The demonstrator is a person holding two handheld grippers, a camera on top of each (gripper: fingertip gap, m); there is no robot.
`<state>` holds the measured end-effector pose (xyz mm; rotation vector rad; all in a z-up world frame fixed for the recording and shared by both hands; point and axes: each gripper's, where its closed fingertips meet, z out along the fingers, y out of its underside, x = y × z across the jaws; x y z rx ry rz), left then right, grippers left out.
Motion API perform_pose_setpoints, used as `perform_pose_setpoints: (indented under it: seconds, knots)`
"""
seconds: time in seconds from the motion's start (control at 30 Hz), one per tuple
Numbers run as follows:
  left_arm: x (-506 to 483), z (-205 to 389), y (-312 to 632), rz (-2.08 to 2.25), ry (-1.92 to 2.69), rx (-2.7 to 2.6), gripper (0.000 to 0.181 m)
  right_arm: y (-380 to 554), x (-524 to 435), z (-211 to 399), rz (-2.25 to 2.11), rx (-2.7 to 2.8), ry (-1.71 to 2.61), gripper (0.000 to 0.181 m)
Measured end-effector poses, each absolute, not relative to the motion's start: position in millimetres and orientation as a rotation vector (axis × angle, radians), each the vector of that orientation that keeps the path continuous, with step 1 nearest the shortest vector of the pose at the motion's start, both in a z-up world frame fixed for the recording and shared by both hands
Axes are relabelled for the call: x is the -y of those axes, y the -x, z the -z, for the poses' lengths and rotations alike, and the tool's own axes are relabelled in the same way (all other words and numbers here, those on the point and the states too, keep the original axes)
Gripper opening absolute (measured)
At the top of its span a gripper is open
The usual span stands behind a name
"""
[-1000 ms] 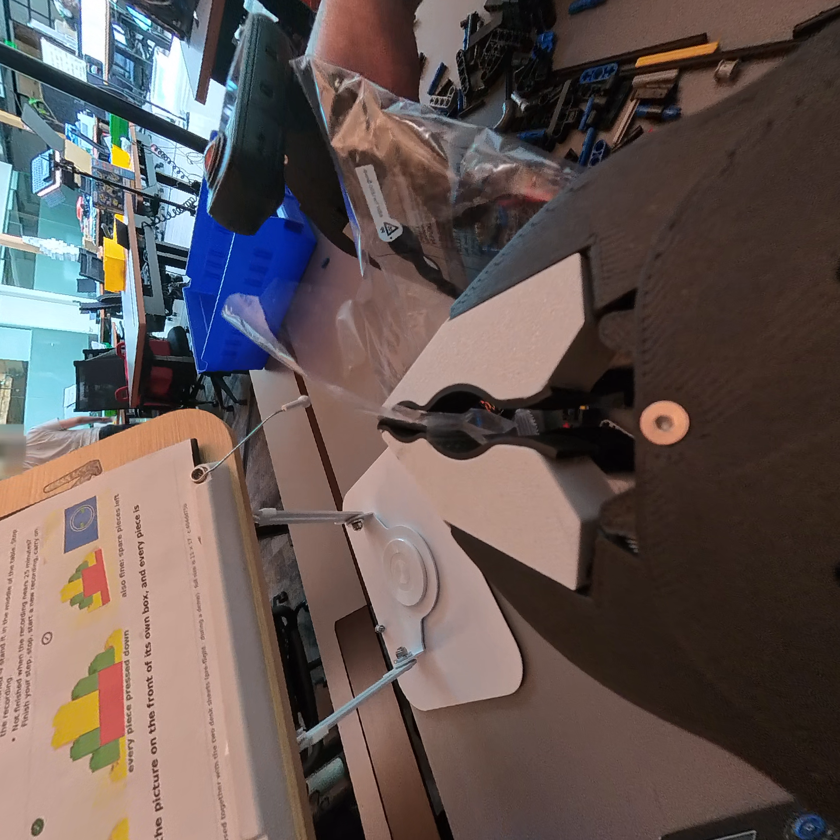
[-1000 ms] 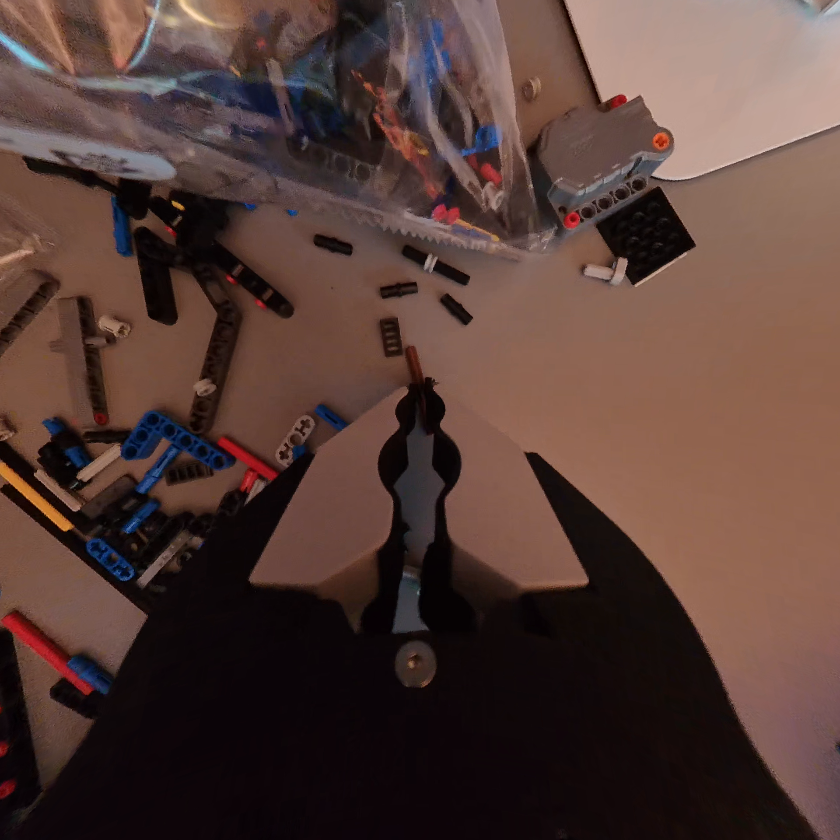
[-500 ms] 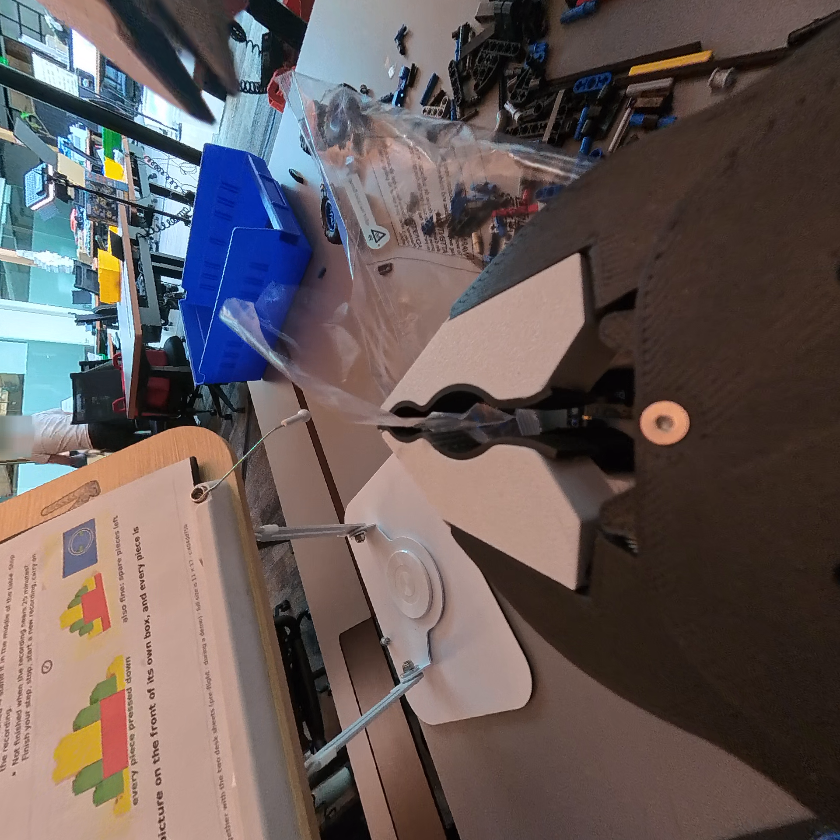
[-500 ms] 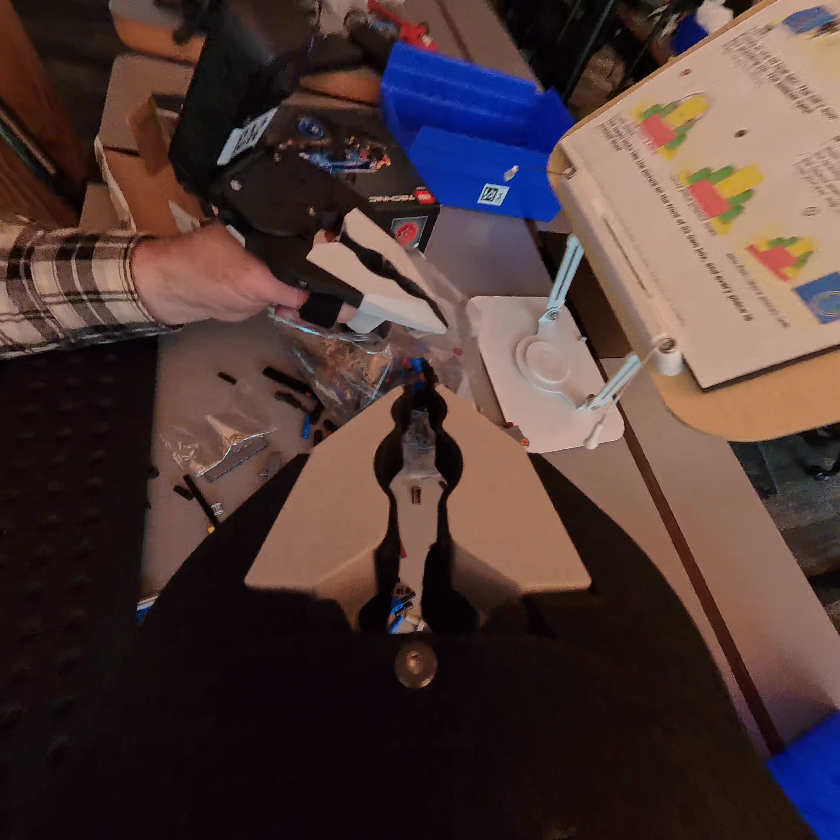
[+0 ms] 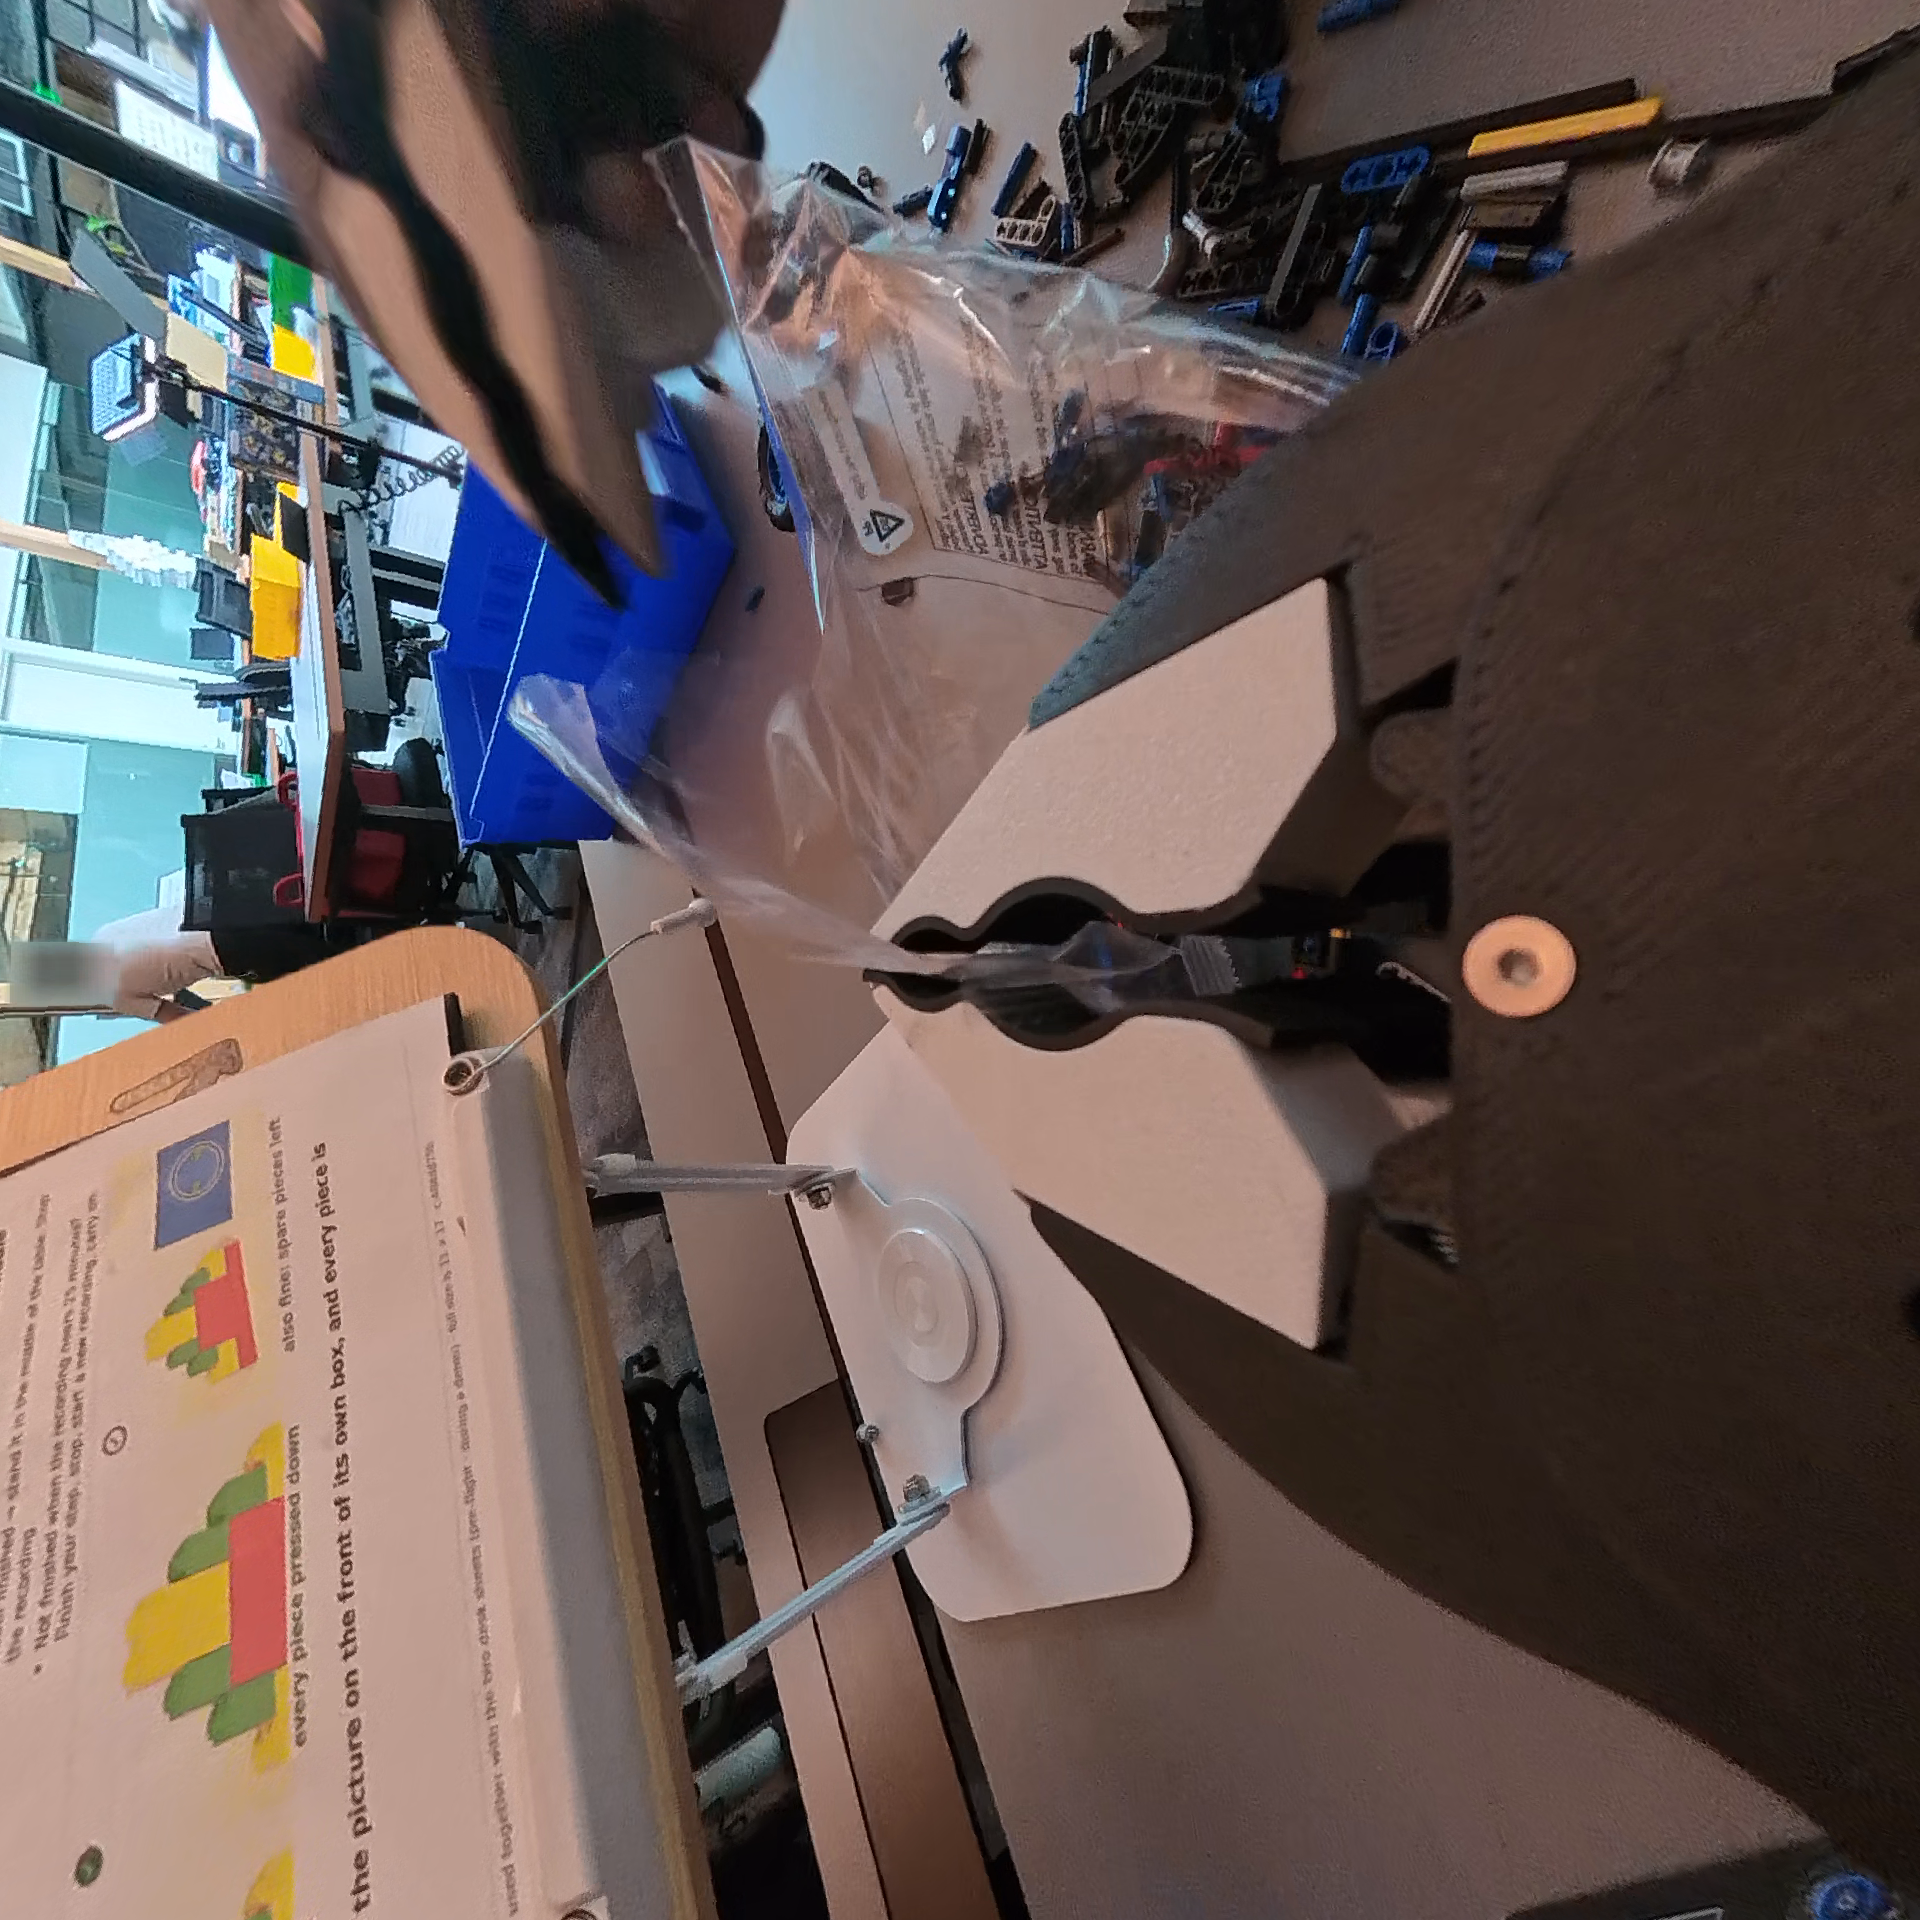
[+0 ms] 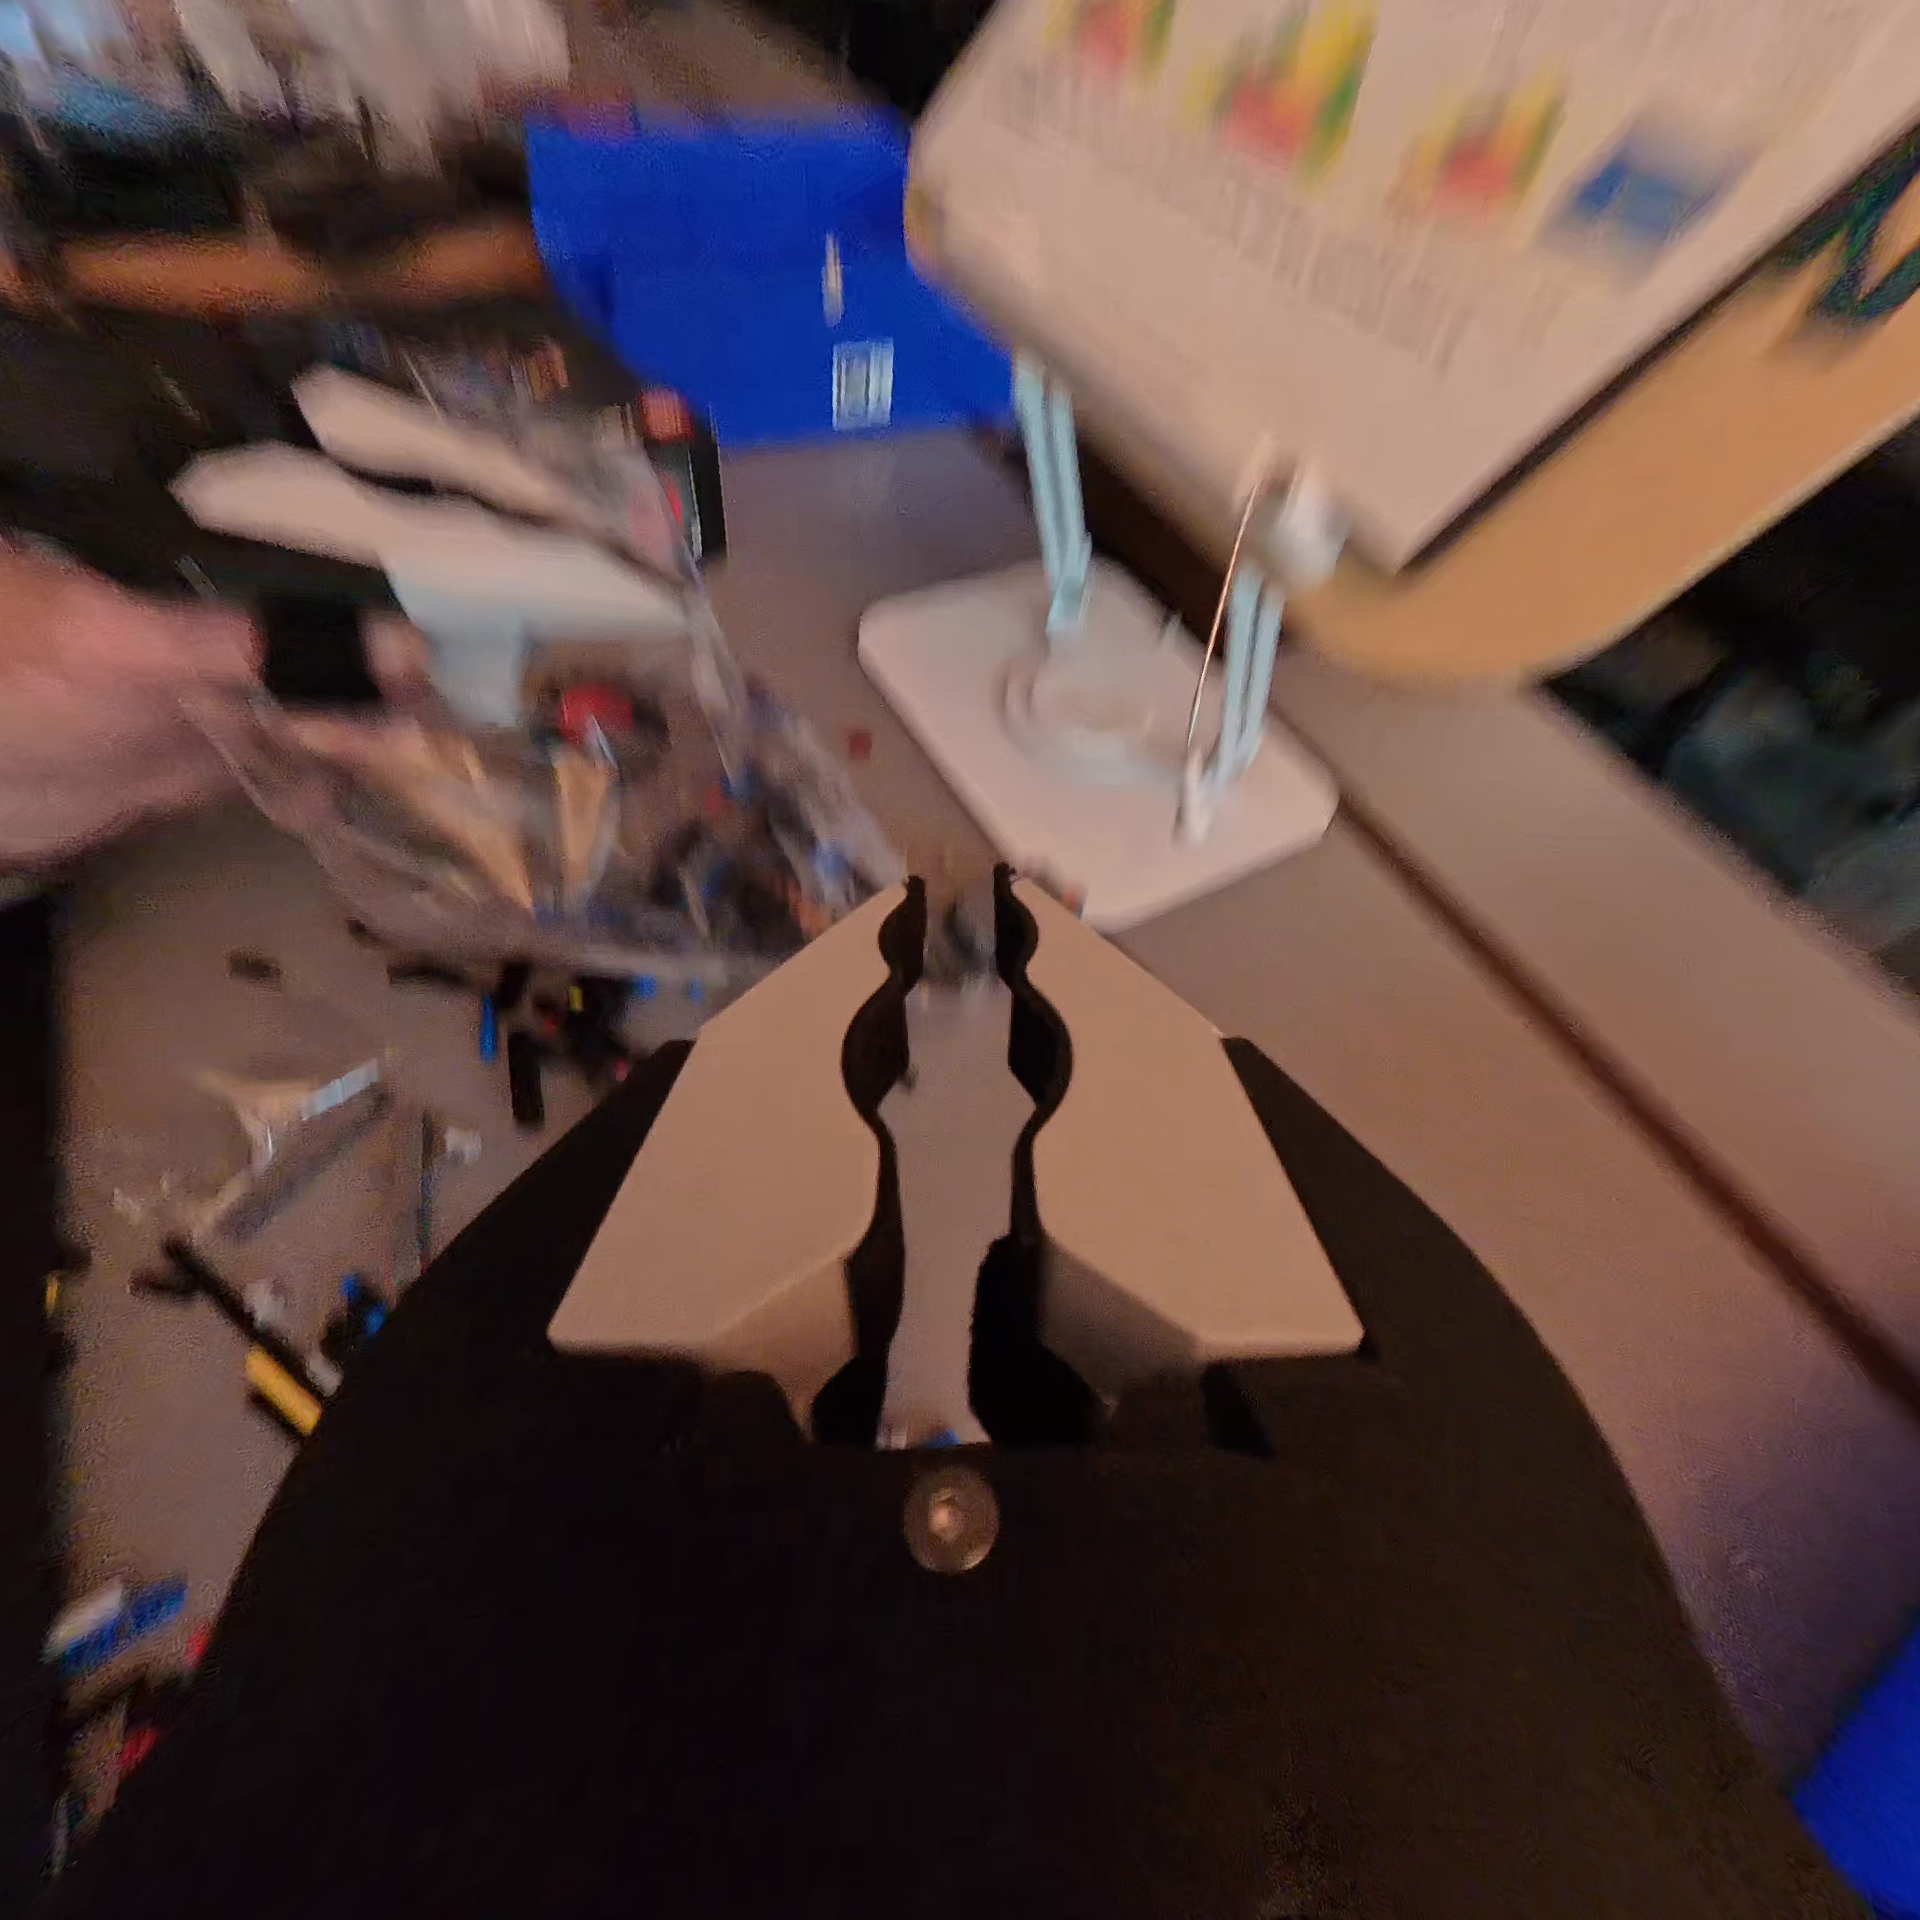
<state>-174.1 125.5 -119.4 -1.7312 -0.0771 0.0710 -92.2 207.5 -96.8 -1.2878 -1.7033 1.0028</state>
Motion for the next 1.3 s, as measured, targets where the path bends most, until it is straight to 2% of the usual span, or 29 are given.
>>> perform_pose_setpoints:
  seconds: [0.07,0.2,0.37,0.47,0.57,0.7,0.87,0.93,1.03,1.1,1.2,1.3]
  knots:
    - [-126.0,119.6,174.2,-0.071,1.731,0.079,0.0,91.2,-216.6,154.4,-0.877,1.885,1.423,0.022]
    - [-125.8,119.5,173.6,-0.067,1.73,0.077,0.0,103.4,-206.9,222.2,-0.731,2.118,1.388,0.023]
    - [-126.6,119.4,172.1,-0.059,1.73,0.071,0.0,118.5,-200.6,248.8,-0.718,2.188,1.407,0.019]
    - [-127.6,119.5,170.3,-0.057,1.731,0.064,0.0,117.2,-196.2,257.8,-0.729,2.227,1.418,0.003]
    - [-127.5,119.3,170.5,-0.059,1.73,0.065,0.0,114.0,-196.5,257.2,-0.743,2.232,1.447,0.003]
    - [-126.8,119.1,172.2,-0.06,1.727,0.073,0.0,103.7,-210.7,215.7,-0.784,2.114,1.455,0.003]
    - [-129.0,118.3,168.8,-0.055,1.723,0.057,0.0,84.8,-180.5,76.4,-1.034,1.865,1.129,0.002]
    - [-130.1,118.7,166.8,-0.06,1.724,0.045,0.0,83.2,-147.8,50.5,-1.084,1.89,1.002,0.002]
    - [-129.5,119.0,166.6,-0.067,1.723,0.039,0.0,97.1,-113.5,61.2,-1.036,2.008,0.937,0.005]
    - [-128.3,119.1,168.3,-0.071,1.722,0.045,0.0,107.4,-113.8,76.9,-0.962,2.03,0.965,0.023]
    - [-127.3,118.2,170.8,-0.074,1.721,0.057,0.0,105.5,-126.1,65.8,-1.096,1.927,1.002,0.024]
    - [-127.5,117.9,172.3,-0.081,1.72,0.064,0.0,99.5,-174.7,59.4,-1.096,1.749,1.119,0.014]
